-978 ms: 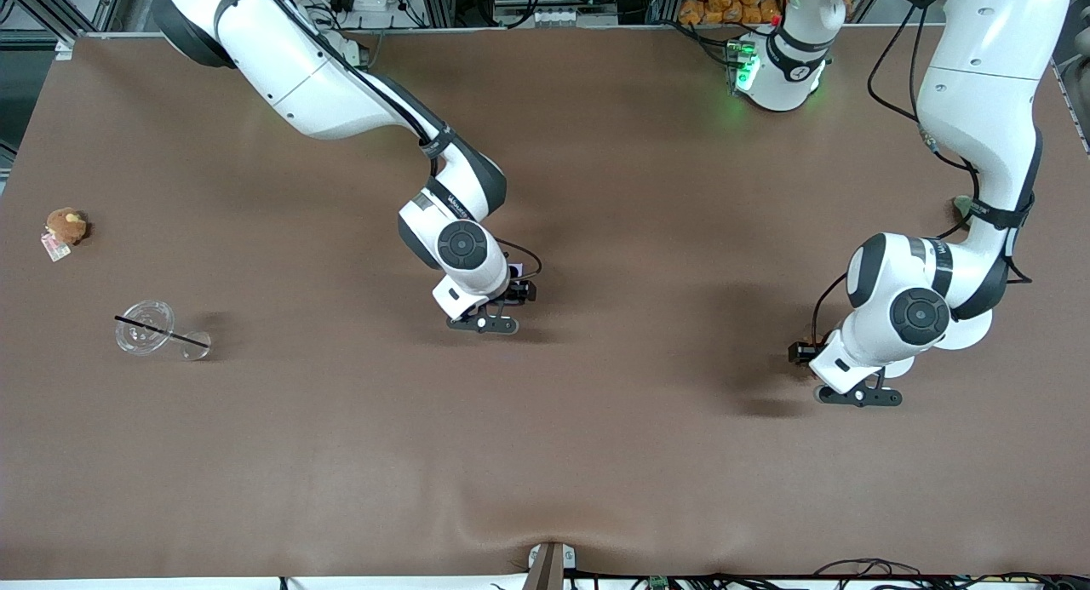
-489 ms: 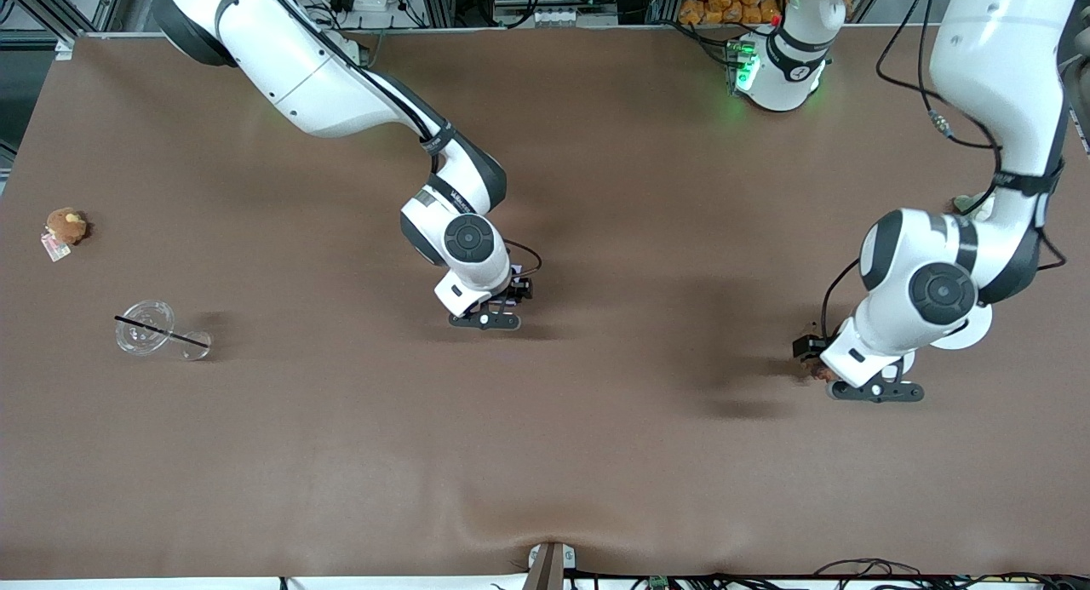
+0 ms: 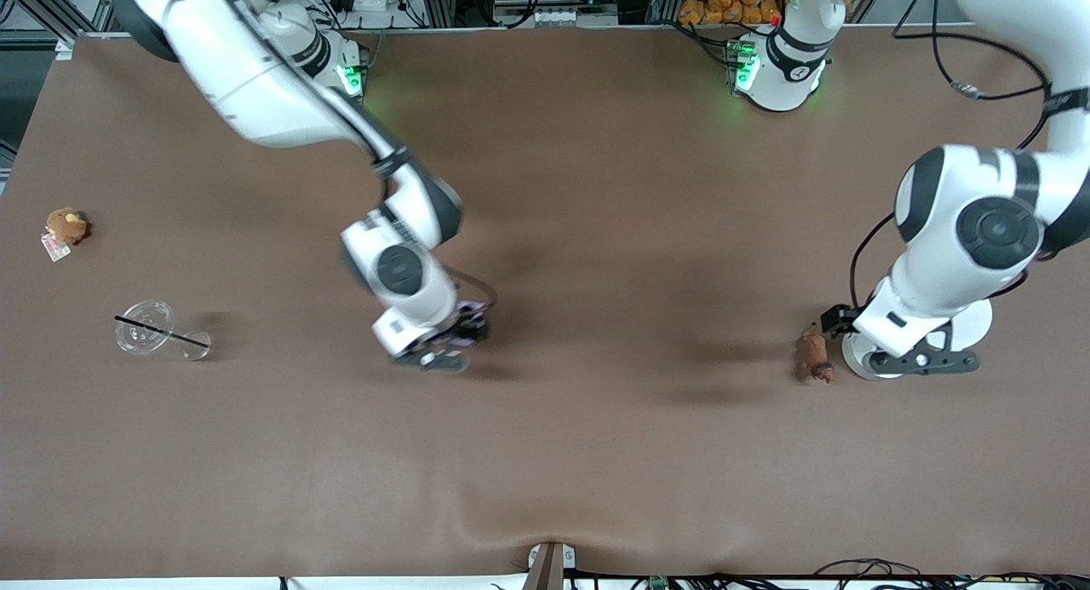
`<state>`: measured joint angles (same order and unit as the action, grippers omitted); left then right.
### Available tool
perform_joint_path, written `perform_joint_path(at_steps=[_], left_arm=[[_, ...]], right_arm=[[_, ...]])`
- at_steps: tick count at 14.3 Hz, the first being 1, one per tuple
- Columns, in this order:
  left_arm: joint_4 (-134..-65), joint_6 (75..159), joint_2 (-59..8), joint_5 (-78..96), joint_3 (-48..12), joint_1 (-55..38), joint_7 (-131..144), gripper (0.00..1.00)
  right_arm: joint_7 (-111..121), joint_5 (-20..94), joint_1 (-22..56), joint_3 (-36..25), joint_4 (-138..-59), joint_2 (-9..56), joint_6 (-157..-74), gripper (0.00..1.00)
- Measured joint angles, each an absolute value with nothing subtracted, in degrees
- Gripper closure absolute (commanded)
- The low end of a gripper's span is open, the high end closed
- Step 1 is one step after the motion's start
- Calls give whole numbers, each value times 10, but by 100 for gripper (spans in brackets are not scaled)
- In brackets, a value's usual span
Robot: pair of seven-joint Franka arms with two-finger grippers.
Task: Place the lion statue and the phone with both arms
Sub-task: 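Carry the phone toward the glass cup while the left gripper withdraws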
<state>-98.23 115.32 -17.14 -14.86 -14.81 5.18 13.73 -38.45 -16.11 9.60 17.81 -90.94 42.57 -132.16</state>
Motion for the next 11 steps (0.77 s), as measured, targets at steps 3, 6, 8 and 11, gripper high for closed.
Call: perform_joint_path(at_steps=[3, 6, 8, 11], left_arm=[[-932, 1060, -149, -125, -157, 52, 131, 0], [-879, 984, -144, -105, -157, 52, 128, 0], [-860, 960, -141, -98, -157, 52, 128, 0], [-850, 940, -122, -78, -156, 53, 128, 0]], right_arm=[[-272, -161, 19, 168, -894, 424, -1286, 86], [-148, -161, -64, 167, -888, 424, -1259, 86], [-95, -161, -104, 167, -888, 424, -1228, 85], [-82, -160, -134, 167, -899, 426, -1196, 82]])
